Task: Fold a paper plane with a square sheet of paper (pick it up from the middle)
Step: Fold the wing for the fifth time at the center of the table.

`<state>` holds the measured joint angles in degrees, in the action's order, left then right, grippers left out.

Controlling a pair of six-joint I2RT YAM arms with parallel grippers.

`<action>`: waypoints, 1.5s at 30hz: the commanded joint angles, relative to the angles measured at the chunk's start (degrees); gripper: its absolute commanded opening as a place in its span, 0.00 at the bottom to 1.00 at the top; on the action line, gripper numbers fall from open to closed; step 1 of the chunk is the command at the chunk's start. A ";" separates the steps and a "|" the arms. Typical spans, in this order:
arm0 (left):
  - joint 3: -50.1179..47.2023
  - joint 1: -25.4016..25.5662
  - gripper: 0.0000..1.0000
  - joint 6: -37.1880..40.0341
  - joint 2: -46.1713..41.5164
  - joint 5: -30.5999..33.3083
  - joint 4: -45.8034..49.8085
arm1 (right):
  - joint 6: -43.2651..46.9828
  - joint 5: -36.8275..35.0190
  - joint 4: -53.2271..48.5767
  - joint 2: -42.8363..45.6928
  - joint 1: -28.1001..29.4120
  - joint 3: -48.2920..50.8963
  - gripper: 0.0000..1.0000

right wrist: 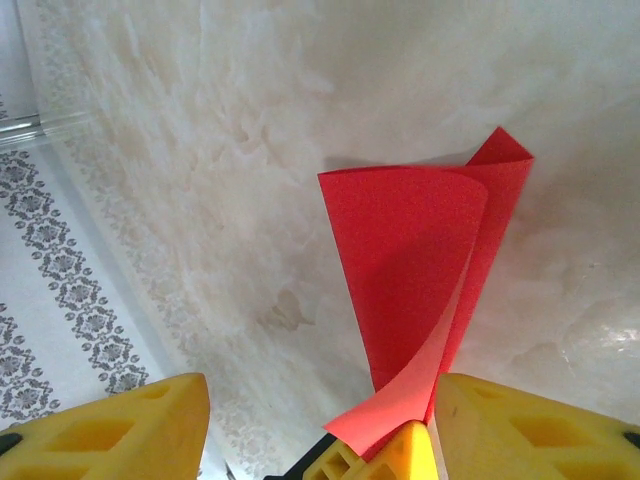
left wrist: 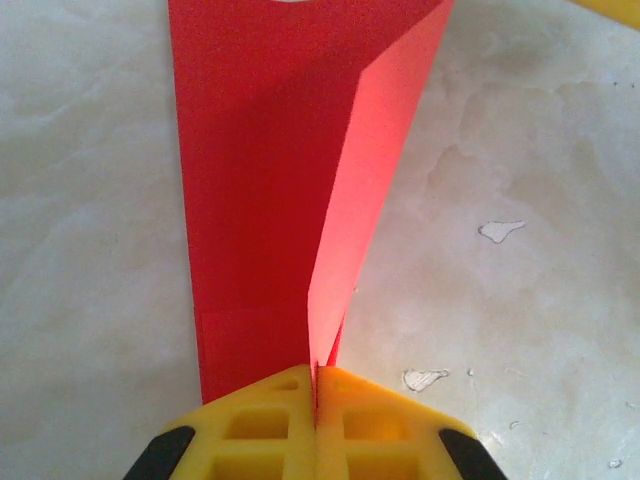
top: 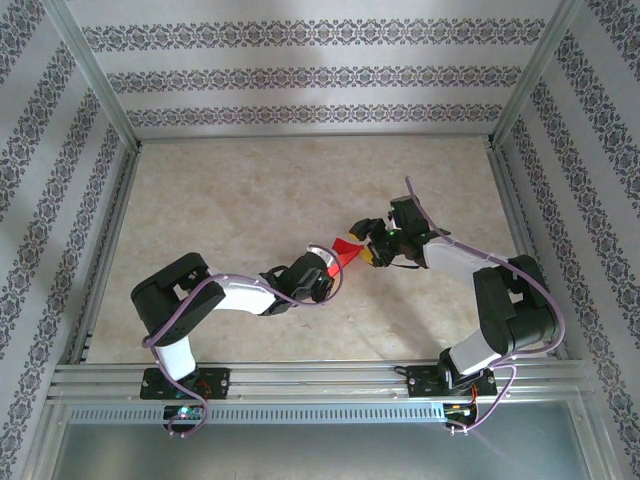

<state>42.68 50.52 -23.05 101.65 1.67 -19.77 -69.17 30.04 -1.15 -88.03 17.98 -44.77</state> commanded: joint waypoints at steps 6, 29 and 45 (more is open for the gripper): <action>5.37 -3.22 0.00 -5.23 1.98 -8.07 9.40 | 2.80 -1.28 -1.24 2.49 -1.61 1.49 0.62; 5.29 -9.64 0.00 -15.70 5.82 -22.86 8.24 | 14.88 0.42 2.38 2.59 -2.40 3.61 0.59; 4.13 -10.00 0.03 -16.77 6.51 -22.39 8.30 | 21.66 9.56 12.72 -6.44 2.02 2.50 0.24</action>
<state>48.93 41.12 -38.96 105.91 -20.97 -14.94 -49.43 37.67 9.32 -92.84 19.40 -40.86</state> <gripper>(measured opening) 0.046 0.246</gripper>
